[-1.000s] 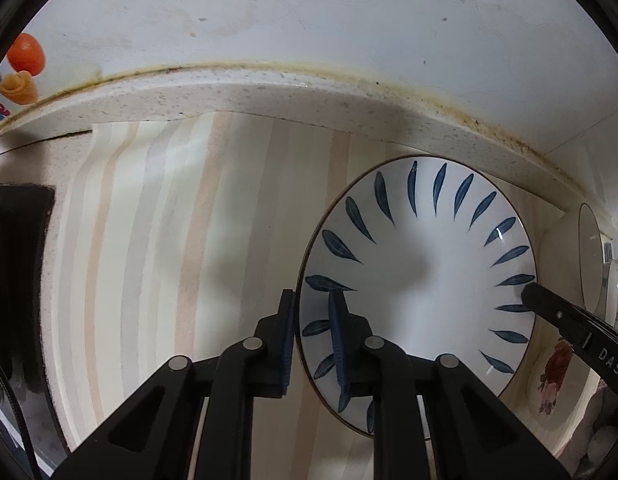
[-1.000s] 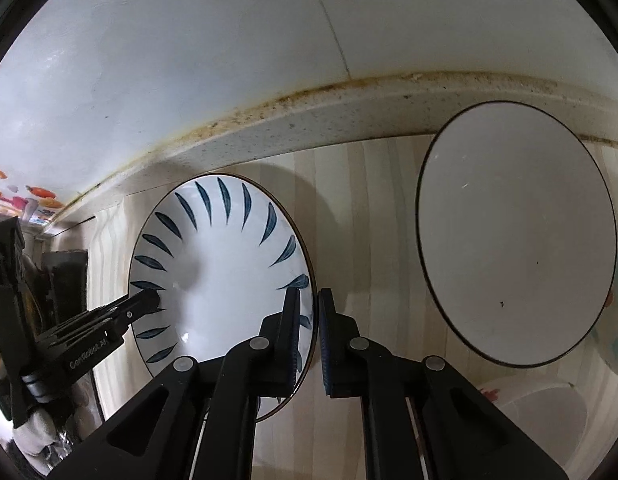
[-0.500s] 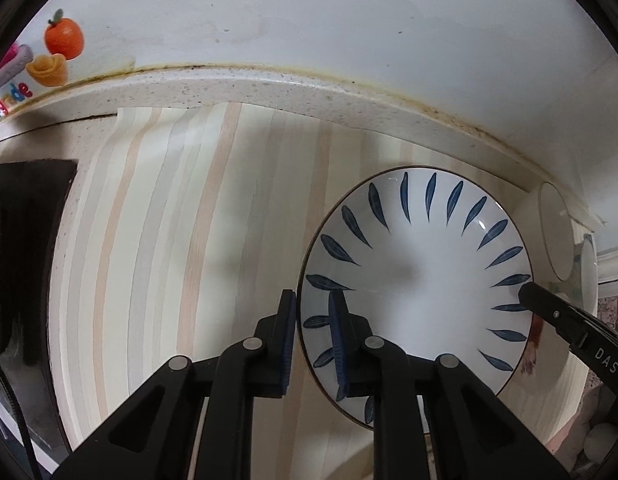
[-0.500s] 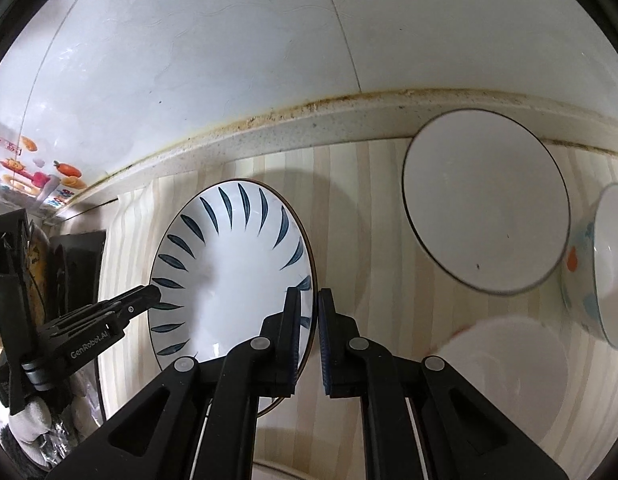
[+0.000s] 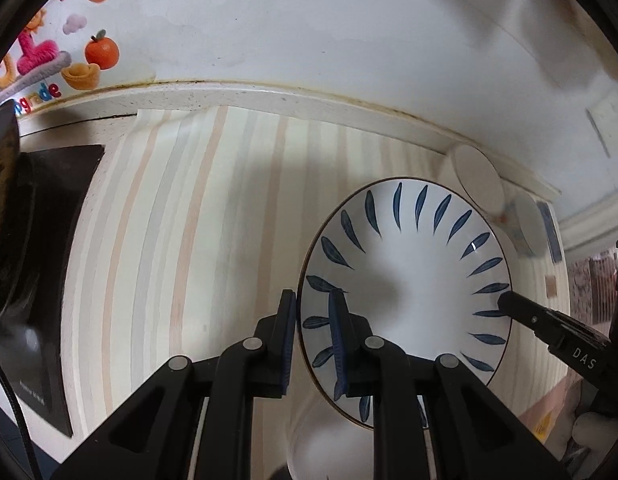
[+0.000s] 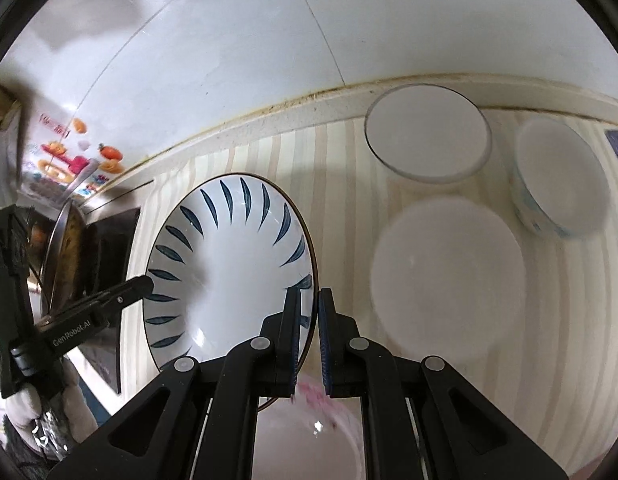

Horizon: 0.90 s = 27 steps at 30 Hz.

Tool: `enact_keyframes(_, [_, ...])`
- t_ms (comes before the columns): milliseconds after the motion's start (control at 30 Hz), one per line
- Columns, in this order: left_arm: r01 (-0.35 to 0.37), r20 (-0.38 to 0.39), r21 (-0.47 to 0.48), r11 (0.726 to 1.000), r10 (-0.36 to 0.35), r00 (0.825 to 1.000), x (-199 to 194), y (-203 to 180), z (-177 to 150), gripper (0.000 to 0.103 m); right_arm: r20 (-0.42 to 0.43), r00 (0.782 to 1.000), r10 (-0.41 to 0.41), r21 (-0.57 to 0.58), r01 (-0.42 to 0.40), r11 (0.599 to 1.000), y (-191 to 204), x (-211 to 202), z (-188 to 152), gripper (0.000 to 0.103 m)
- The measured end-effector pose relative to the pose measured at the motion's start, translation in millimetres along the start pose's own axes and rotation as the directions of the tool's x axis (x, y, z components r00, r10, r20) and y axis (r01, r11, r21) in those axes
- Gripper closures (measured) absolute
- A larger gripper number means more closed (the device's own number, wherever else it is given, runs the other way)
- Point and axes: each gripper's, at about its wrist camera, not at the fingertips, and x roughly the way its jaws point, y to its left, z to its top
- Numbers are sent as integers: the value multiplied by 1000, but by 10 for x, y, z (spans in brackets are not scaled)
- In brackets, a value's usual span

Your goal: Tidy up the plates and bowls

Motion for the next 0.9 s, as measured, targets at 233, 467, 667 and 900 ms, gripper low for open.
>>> enact_keyframes(233, [19,4,31,999,-19,1000,-261,-138,-530,89,-32,999,8,34,-7,999,-131,-195,-653,93])
enact_keyframes(467, [18,-45,-2,1000,-18,999,-134,-110,-975,89,-92,996,9,38,-6,999,-278,-137,-1191,93])
enact_keyframes(667, [-12,-77,-2,1000,11,997,53,-83,-1144,89,-124,992,7,29,-3,1000,-332,5,-1382,93])
enact_keyframes(900, [-36,-94,1,999,36,995,152,-101,-1239,89,-148,989,-13,4,13,1000,-329,154,-1417,93])
